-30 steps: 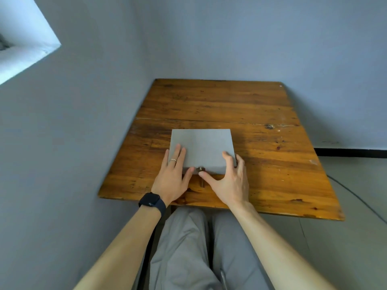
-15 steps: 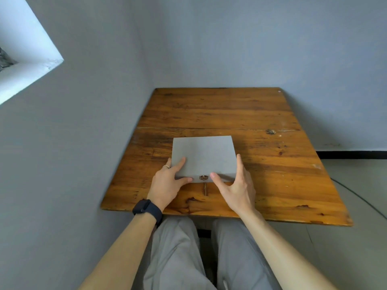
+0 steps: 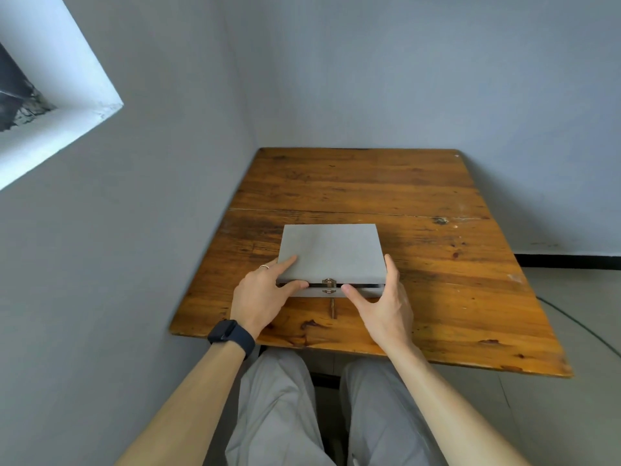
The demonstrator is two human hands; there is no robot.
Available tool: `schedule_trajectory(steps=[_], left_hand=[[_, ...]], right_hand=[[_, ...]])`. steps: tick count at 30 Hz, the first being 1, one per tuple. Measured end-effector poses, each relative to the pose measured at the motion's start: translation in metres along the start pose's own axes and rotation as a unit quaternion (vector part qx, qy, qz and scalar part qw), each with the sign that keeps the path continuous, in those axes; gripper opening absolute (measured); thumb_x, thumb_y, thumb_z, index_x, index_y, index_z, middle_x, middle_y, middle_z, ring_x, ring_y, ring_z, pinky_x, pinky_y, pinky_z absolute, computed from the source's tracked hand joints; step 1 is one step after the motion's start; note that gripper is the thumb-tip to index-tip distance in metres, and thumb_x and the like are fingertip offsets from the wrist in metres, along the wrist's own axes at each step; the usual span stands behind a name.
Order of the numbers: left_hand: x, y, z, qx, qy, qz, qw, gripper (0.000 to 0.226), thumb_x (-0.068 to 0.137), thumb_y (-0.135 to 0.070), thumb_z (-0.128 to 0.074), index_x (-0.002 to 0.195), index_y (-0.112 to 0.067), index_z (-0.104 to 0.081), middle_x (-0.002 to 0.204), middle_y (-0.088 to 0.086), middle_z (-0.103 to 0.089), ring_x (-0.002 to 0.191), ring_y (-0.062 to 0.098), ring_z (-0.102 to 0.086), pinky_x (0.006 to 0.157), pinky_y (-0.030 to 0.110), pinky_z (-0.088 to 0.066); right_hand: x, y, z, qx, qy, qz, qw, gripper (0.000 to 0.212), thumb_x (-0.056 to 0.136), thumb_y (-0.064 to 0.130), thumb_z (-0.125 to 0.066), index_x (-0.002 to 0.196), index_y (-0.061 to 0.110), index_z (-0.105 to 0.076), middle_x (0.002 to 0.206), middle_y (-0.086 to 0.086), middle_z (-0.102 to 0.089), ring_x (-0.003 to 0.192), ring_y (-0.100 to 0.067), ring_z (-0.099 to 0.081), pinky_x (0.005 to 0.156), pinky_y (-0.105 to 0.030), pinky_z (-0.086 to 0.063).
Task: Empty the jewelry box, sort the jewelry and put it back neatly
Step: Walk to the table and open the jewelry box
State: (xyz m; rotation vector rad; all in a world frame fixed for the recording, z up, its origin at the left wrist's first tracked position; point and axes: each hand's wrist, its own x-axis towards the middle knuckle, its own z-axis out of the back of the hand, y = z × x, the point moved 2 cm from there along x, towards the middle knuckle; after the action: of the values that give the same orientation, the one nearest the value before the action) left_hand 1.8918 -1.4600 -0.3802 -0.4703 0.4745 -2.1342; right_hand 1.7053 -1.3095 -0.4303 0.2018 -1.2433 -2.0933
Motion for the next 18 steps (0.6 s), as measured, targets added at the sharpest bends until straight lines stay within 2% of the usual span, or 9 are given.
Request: schedule_trajectory(steps=[3, 4, 7, 11, 14, 16, 18], left_hand=[[0.001, -0.004, 0.007, 0.014, -0.081, -0.016, 0.996, 0.07, 0.08, -0.075, -0.054, 0.139, -0.037, -0.054, 0.129, -0.003, -0.067, 0.109, 0.015, -0.065, 0.08, 0.031, -0.058], [0.002, -0.007, 0.01, 0.013, -0.109, -0.019, 0.994, 0.073, 0.078, -0.078, -0.051, 0.136, -0.035, -0.057, 0.123, -0.003, -0.07, 0.102, 0.014, -0.068, 0.076, 0.03, -0.059], [0.012, -0.016, 0.02, -0.009, -0.159, -0.003, 0.987, 0.074, 0.075, -0.08, -0.053, 0.132, -0.033, -0.06, 0.108, -0.002, -0.074, 0.084, 0.013, -0.07, 0.065, 0.03, -0.059], [0.026, -0.027, 0.035, -0.032, -0.176, 0.005, 0.984, 0.069, 0.078, -0.074, -0.057, 0.134, -0.034, -0.057, 0.088, -0.008, -0.069, 0.061, 0.006, -0.061, 0.054, 0.025, -0.052], [0.039, -0.032, 0.044, -0.013, -0.177, -0.015, 0.984, 0.064, 0.082, -0.07, -0.056, 0.133, -0.032, -0.058, 0.072, -0.006, -0.067, 0.054, 0.009, -0.059, 0.051, 0.03, -0.054], [0.049, -0.035, 0.049, 0.038, -0.168, -0.058, 0.983, 0.06, 0.087, -0.066, -0.052, 0.132, -0.027, -0.058, 0.064, -0.005, -0.062, 0.052, 0.014, -0.058, 0.047, 0.029, -0.05], [0.058, -0.037, 0.051, 0.107, -0.152, -0.123, 0.975, 0.057, 0.091, -0.059, -0.051, 0.131, -0.019, -0.06, 0.067, 0.001, -0.066, 0.052, 0.022, -0.062, 0.045, 0.026, -0.043]], right_hand=[[0.001, 0.0, 0.001, -0.021, -0.001, -0.009, 1.0, 0.093, 0.068, 0.09, -0.048, 0.14, 0.033, -0.031, 0.131, 0.002, -0.058, 0.116, -0.014, -0.056, 0.074, -0.015, -0.044], [0.001, 0.0, 0.001, -0.033, -0.002, -0.005, 0.999, 0.087, 0.072, 0.087, -0.048, 0.139, 0.032, -0.034, 0.13, 0.001, -0.059, 0.114, -0.014, -0.057, 0.074, -0.016, -0.045], [0.002, -0.001, 0.0, -0.064, -0.01, 0.005, 0.998, 0.08, 0.084, 0.072, -0.049, 0.149, 0.028, -0.033, 0.137, -0.002, -0.058, 0.12, -0.02, -0.057, 0.083, -0.028, -0.049], [0.002, 0.0, 0.001, -0.09, -0.01, 0.014, 0.996, 0.077, 0.091, 0.06, -0.055, 0.153, 0.02, -0.034, 0.144, -0.003, -0.055, 0.131, -0.022, -0.051, 0.094, -0.037, -0.05], [0.002, 0.001, 0.001, -0.095, -0.011, 0.023, 0.995, 0.076, 0.091, 0.057, -0.058, 0.152, 0.017, -0.037, 0.144, -0.003, -0.055, 0.132, -0.022, -0.051, 0.095, -0.038, -0.051], [0.002, 0.002, 0.001, -0.098, -0.012, 0.023, 0.995, 0.077, 0.09, 0.058, -0.057, 0.152, 0.017, -0.037, 0.143, -0.003, -0.056, 0.132, -0.022, -0.051, 0.094, -0.037, -0.052], [0.002, 0.003, 0.001, -0.103, -0.01, 0.031, 0.994, 0.078, 0.091, 0.059, -0.056, 0.152, 0.016, -0.037, 0.144, -0.003, -0.056, 0.133, -0.021, -0.05, 0.096, -0.036, -0.051]])
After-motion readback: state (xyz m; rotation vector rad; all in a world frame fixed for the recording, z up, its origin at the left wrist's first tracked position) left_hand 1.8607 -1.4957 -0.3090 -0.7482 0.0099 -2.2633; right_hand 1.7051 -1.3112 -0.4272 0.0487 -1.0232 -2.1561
